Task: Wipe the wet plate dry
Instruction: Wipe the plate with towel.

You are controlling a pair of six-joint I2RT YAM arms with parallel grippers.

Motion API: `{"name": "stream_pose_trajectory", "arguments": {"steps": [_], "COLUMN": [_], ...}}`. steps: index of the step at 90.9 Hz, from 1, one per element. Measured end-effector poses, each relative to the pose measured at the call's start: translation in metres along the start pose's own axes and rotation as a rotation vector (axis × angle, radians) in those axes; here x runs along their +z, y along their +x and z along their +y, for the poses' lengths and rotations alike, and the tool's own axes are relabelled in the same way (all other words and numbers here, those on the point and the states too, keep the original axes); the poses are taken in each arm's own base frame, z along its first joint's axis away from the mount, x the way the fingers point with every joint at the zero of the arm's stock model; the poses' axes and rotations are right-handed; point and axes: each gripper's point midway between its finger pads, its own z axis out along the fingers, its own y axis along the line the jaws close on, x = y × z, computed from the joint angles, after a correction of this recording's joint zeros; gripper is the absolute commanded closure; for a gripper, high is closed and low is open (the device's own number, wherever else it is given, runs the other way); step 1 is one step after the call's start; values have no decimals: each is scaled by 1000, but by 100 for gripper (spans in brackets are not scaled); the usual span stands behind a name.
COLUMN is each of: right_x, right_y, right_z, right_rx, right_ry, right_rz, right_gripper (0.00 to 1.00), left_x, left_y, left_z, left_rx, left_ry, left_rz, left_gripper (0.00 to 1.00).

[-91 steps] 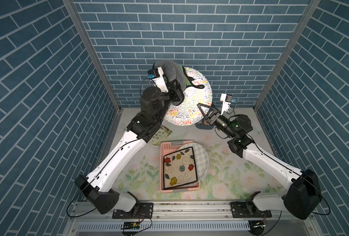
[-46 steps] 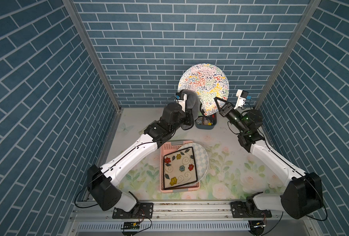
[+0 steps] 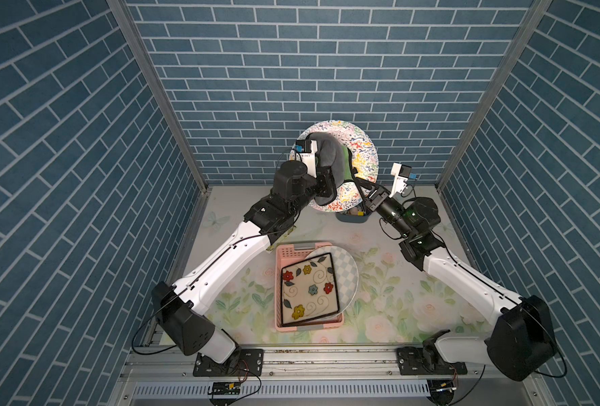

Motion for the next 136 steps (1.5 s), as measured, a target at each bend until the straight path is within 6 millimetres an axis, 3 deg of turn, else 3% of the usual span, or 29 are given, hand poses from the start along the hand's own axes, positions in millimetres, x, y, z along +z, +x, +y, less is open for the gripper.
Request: {"name": "stream_pose_trajectory", "arguments": {"steps": [13, 18, 24, 34, 43, 54, 63, 73, 87, 99, 109, 120, 127, 136], "right_x": [-40, -51, -60, -65, -61, -47, -37, -27, -12, 2, 9, 3, -4, -10], "right_y": [-23, -31, -41, -58, -61, -45, -27, -12, 6, -13, -54, -84, -81, -48], "right_z": [-38, -36, -21, 18, 44, 56, 64, 89, 127, 153, 163, 150, 135, 123], "right_rx": [33, 65, 85, 103, 142, 186, 241, 252, 230, 153, 91, 72, 100, 163], "right_ry": [87, 74, 14, -145, -270, -337, -385, -488, -635, -745, -788, -749, -699, -649], "right_rz": [-76, -105, -139, -184, -179, -115, -56, 4, 89, 77, 17, -40, -51, -9], "right_gripper": [100, 100, 100, 100, 100, 100, 100, 100, 100, 100, 100, 100, 100, 100], "left_x": [0, -6, -15, -33, -52, -82, -96, -101, -114, -121, -122, -123, -127, -139], "left_y": [33, 42, 42, 20, -24, -75, -100, -110, -110, -104, -99, -107, -125, -158], "left_z": [68, 92, 102, 76, 35, -11, -36, -51, -84, -109, -118, -111, -100, -86], "left_rx": [-91, -153, -263, -477, -611, -722, -797, -865, -905, -911, -908, -876, -842, -793], "left_ry": [-101, -108, -44, 184, 435, 738, 920, 1041, 1188, 1284, 1306, 1301, 1291, 1281], "left_rz": [82, 110, 96, 13, -81, -175, -208, -215, -194, -170, -140, -153, -192, -273], "left_gripper": [100, 100, 100, 100, 100, 100, 100, 100, 100, 100, 100, 100, 100, 100]}}
